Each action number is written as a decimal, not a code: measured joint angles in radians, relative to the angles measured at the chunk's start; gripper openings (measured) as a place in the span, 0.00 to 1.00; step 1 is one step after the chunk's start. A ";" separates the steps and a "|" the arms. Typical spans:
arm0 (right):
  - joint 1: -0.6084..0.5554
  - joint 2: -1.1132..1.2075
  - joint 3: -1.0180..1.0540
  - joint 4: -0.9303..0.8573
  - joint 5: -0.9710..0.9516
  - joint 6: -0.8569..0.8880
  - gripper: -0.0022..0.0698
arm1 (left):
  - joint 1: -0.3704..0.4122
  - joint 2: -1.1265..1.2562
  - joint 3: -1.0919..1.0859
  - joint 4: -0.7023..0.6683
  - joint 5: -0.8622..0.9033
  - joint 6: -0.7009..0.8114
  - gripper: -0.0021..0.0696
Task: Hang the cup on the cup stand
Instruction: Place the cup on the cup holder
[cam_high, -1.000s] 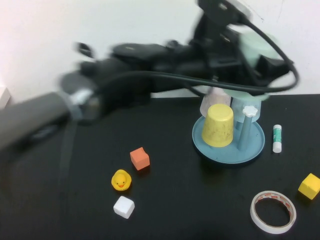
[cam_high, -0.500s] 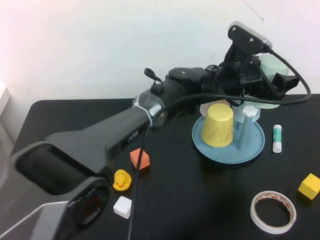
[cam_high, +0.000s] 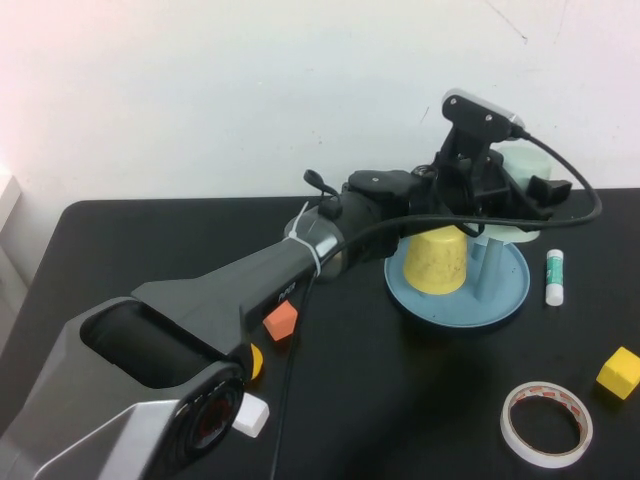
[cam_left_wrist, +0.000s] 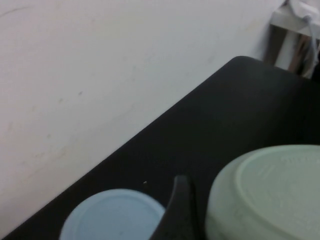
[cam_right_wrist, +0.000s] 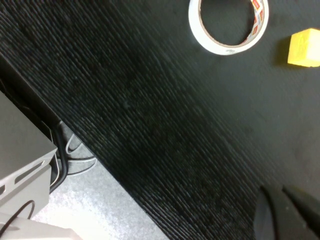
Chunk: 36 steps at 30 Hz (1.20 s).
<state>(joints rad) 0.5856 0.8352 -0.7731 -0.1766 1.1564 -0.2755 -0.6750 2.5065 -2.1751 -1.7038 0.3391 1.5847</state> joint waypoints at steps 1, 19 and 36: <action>0.000 0.000 0.000 0.000 0.000 0.000 0.03 | 0.000 0.002 0.000 0.000 -0.010 0.000 0.83; 0.000 0.000 0.000 0.000 0.000 0.002 0.03 | -0.002 0.040 -0.001 -0.005 -0.010 -0.017 0.83; 0.000 0.000 0.000 0.000 0.000 0.002 0.03 | -0.003 0.040 -0.001 -0.005 -0.006 -0.017 0.98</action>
<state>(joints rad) 0.5856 0.8352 -0.7731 -0.1766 1.1564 -0.2738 -0.6775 2.5466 -2.1760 -1.7083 0.3331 1.5680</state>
